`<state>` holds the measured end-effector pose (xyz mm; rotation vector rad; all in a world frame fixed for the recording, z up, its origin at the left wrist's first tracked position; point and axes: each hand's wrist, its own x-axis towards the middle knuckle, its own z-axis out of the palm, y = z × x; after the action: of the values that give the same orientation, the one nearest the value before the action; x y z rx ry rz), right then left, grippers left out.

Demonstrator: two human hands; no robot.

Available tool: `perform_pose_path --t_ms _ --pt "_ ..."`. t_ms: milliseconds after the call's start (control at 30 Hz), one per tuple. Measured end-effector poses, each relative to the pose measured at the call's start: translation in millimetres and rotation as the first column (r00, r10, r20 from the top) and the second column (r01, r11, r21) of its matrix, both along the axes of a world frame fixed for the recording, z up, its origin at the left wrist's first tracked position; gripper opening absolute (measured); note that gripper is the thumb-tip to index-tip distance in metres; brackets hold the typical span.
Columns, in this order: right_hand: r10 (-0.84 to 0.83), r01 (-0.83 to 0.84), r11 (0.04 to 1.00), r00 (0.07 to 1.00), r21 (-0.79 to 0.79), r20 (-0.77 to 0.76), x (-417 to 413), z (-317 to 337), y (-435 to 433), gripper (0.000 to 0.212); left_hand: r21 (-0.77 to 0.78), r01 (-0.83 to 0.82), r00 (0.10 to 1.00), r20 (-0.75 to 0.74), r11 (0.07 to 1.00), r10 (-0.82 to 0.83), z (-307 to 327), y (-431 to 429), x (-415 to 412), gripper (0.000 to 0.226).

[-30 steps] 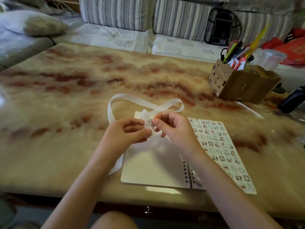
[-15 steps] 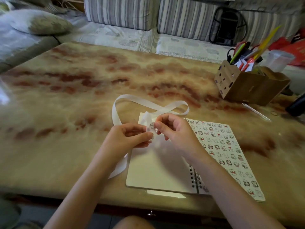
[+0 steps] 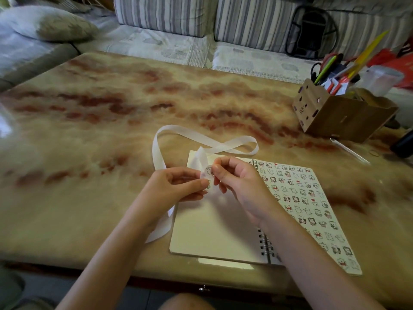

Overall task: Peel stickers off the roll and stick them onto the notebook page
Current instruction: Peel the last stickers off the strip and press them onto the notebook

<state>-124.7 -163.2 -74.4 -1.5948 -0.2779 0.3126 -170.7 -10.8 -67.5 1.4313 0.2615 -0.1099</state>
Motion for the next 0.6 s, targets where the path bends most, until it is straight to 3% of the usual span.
perform_pose_path --t_ms 267,400,600 --pt "0.03 -0.03 0.999 0.998 -0.016 0.059 2 1 -4 0.005 0.02 -0.004 1.0 -0.013 1.0 0.004 -2 0 0 0.011" --pt "0.052 -0.05 0.998 0.996 -0.033 0.077 4 4 -7 0.025 0.048 0.007 1.0 -0.007 0.999 -0.006 -2 0 0 0.009" --pt "0.082 -0.065 0.99 0.988 -0.127 0.131 6 8 -11 0.006 0.067 0.039 0.999 -0.013 0.997 -0.038 -5 1 1 0.011"
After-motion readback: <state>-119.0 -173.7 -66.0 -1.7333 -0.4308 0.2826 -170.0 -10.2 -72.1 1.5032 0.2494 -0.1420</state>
